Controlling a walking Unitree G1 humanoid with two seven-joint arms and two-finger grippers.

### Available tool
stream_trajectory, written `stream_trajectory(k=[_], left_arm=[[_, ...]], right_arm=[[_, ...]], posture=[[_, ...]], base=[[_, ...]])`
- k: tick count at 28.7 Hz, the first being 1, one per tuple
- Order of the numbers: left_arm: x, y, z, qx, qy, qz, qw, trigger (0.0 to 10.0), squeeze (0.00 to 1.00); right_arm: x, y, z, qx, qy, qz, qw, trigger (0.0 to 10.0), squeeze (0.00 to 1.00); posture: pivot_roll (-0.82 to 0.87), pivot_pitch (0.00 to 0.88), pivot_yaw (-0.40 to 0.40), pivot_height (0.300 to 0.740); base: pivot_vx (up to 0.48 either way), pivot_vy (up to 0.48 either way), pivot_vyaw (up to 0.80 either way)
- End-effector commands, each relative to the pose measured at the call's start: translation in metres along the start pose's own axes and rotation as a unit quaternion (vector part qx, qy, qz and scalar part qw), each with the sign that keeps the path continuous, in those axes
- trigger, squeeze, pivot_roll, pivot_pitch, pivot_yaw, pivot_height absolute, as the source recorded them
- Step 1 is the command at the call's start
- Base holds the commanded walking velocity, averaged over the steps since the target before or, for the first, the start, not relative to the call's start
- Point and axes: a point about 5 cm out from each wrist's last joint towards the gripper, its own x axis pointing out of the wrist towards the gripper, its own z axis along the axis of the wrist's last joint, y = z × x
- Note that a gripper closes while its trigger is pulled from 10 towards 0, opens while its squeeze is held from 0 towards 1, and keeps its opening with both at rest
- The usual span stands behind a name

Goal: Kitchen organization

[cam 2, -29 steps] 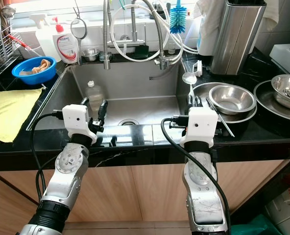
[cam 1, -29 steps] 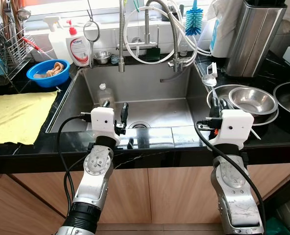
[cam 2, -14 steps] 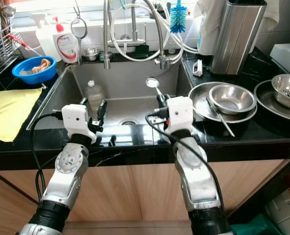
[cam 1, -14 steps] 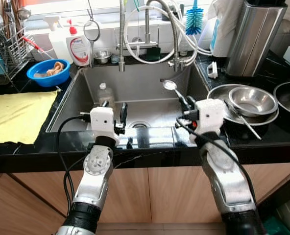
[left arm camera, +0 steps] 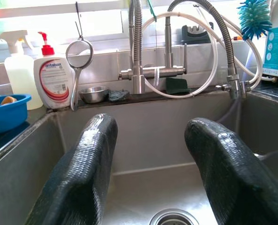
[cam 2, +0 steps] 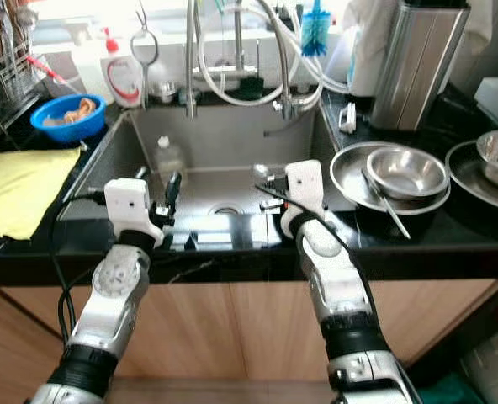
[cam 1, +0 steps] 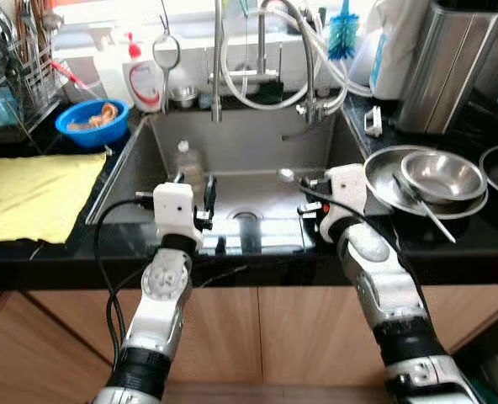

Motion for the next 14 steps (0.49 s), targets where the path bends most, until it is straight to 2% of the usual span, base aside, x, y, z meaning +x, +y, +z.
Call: stream_trajectory(k=[1, 4, 5, 6, 7, 8, 10, 14], left_arm=[[0.0015, 0.005, 0.0038, 0.006, -0.006, 0.005, 1.0, 10.0, 0.0], [0.0015, 0.0044, 0.0039, 0.006, -0.006, 0.004, 1.0, 10.0, 0.0], [0.0014, 0.0041, 0.0037, 0.006, -0.006, 0.003, 1.0, 10.0, 0.0], [0.0013, 0.0039, 0.0036, 0.006, -0.006, 0.003, 1.0, 10.0, 0.0], [0.0014, 0.0033, 0.0037, 0.006, -0.006, 0.002, 1.0, 10.0, 0.0], [0.0013, 0.0032, 0.0038, 0.006, -0.007, 0.001, 1.0, 10.0, 0.0], [0.0009, 0.0031, 0.0039, 0.005, -0.007, 0.001, 1.0, 10.0, 0.0], [0.0, 0.0031, 0.0037, 0.006, -0.007, 0.0, 1.0, 10.0, 0.0]], right_arm=[[0.0041, 0.0005, 0.0066, 0.001, -0.005, -0.002, 1.0, 10.0, 0.0], [0.0064, 0.0004, 0.0075, 0.008, -0.01, 0.0, 1.0, 10.0, 0.0], [0.0065, 0.0007, 0.0071, 0.008, -0.009, 0.001, 1.0, 10.0, 0.2], [0.0065, 0.0008, 0.0067, 0.008, -0.009, 0.001, 1.0, 10.0, 0.2], [0.0068, 0.0011, 0.0057, 0.002, -0.007, 0.0, 1.0, 10.0, 0.74], [0.0067, 0.0018, 0.0054, 0.005, -0.008, 0.0, 1.0, 10.0, 0.81], [0.0062, 0.0047, 0.0053, 0.005, -0.01, 0.002, 1.0, 10.0, 0.89], [0.0061, 0.0068, 0.005, -0.004, -0.014, 0.0, 1.0, 10.0, 0.81]], posture=[[-0.14, 0.0, 0.072, 0.74], [-0.14, 0.0, 0.072, 0.74], [-0.14, 0.0, 0.073, 0.74], [-0.14, 0.0, 0.073, 0.74], [-0.14, 0.0, 0.073, 0.74], [-0.14, 0.0, 0.072, 0.74], [-0.14, 0.0, 0.072, 0.74], [-0.14, 0.0, 0.072, 0.74]], base=[[0.0, 0.0, 0.0], [0.0, 0.0, 0.0], [0.0, 0.0, 0.0], [0.0, 0.0, 0.0], [0.0, 0.0, 0.0], [0.0, 0.0, 0.0], [0.0, 0.0, 0.0], [0.0, 0.0, 0.0]])
